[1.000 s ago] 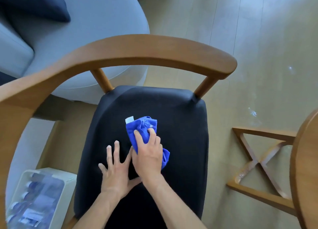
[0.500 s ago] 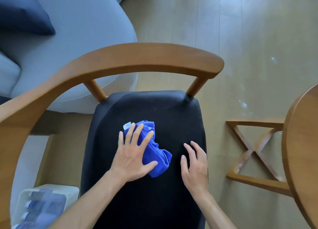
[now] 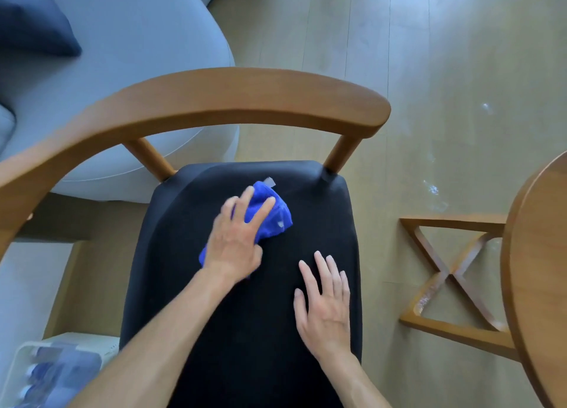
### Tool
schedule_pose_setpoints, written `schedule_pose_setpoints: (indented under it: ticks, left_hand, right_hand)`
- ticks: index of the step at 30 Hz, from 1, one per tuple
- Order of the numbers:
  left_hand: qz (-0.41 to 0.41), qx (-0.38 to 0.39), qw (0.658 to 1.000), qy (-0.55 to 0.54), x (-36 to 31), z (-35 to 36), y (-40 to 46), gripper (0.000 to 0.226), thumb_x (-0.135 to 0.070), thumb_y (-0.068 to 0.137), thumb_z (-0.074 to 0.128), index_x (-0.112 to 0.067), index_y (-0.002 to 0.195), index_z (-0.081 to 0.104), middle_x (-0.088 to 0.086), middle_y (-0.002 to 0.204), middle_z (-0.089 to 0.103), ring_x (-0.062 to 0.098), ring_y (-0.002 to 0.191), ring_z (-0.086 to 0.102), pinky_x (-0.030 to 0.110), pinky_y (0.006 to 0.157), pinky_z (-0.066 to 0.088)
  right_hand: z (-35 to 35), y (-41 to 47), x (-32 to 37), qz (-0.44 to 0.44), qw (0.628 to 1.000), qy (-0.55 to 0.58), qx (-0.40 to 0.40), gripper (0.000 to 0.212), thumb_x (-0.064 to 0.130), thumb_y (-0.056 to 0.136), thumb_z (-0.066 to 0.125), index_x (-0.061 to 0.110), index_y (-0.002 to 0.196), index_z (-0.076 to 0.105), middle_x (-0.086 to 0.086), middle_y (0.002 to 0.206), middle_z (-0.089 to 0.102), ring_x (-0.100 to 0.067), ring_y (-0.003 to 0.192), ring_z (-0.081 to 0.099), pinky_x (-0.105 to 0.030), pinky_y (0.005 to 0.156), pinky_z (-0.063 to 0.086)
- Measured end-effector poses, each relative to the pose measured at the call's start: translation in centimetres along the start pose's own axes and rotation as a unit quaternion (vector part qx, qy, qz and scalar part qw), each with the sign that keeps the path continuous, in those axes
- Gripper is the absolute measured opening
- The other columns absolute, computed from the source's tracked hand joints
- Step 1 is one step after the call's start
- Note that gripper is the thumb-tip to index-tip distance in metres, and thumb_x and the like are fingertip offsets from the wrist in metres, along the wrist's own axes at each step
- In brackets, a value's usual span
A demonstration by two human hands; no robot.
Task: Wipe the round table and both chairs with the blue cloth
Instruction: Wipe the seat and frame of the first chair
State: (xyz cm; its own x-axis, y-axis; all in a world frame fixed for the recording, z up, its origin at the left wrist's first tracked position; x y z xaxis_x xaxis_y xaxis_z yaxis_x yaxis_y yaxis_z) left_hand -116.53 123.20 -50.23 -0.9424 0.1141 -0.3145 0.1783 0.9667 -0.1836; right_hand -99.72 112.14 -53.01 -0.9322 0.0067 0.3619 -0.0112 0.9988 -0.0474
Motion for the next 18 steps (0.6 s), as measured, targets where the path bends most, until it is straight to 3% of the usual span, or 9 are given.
schedule_pose_setpoints:
  ticks: [4, 10, 15, 18]
  left_hand:
    - [-0.05, -0.001, 0.998, 0.045, -0.1, 0.5, -1.4, 0.077, -0.042, 0.074, 0.073, -0.032, 0.143, 0.042, 0.022, 0.145, 0.036, 0.04, 0.115, 0.044, 0.05, 0.082, 0.044]
    - [-0.015, -0.051, 0.998, 0.035, -1.3, 0.8, 2.0, 0.064, -0.015, 0.063, 0.081, -0.021, 0.124, 0.064, 0.025, 0.121, 0.056, 0.041, 0.084, 0.055, 0.045, 0.063, 0.047]
    - [0.06, -0.068, 0.995, 0.037, -4.9, 1.6, 5.8, 0.06, -0.016, 0.062, 0.078, -0.022, 0.121, 0.066, 0.024, 0.119, 0.059, 0.041, 0.086, 0.059, 0.044, 0.063, 0.047]
    - [0.106, -0.062, 0.991, 0.056, -8.3, 2.4, 8.0, 0.054, -0.032, 0.068, 0.073, -0.027, 0.121, 0.064, 0.021, 0.121, 0.059, 0.036, 0.086, 0.058, 0.04, 0.065, 0.046]
  right_hand:
    - [0.8, -0.1, -0.6, -0.033, 0.998, -0.043, 0.011, 0.051, 0.032, 0.089, 0.049, 0.018, 0.138, 0.053, -0.01, 0.152, 0.037, -0.029, 0.142, 0.031, -0.052, 0.111, 0.028]
    - [2.3, -0.4, -1.1, -0.032, 0.996, -0.076, 0.035, 0.062, 0.039, 0.087, 0.047, 0.021, 0.146, 0.04, -0.011, 0.156, 0.03, -0.03, 0.145, 0.025, -0.054, 0.112, 0.022]
    - [2.9, -0.6, -1.5, -0.038, 0.997, -0.073, 0.011, 0.066, 0.041, 0.083, 0.051, 0.021, 0.145, 0.041, -0.011, 0.155, 0.031, -0.03, 0.144, 0.025, -0.053, 0.113, 0.021]
    - [3.2, -0.7, -1.7, -0.039, 0.997, -0.066, 0.003, 0.067, 0.041, 0.082, 0.051, 0.021, 0.145, 0.039, -0.011, 0.156, 0.029, -0.03, 0.145, 0.025, -0.052, 0.113, 0.022]
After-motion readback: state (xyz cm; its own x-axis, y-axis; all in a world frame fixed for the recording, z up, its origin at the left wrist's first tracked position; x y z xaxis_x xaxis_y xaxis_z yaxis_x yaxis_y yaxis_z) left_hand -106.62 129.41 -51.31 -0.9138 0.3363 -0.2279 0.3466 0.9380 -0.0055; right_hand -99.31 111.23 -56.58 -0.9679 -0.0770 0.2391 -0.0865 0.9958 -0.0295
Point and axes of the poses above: each hand's wrist, its own y-axis towards the middle knuckle, its own z-axis out of the palm, x = y × z, the point moved 3 cm from there along y, towards the middle knuckle
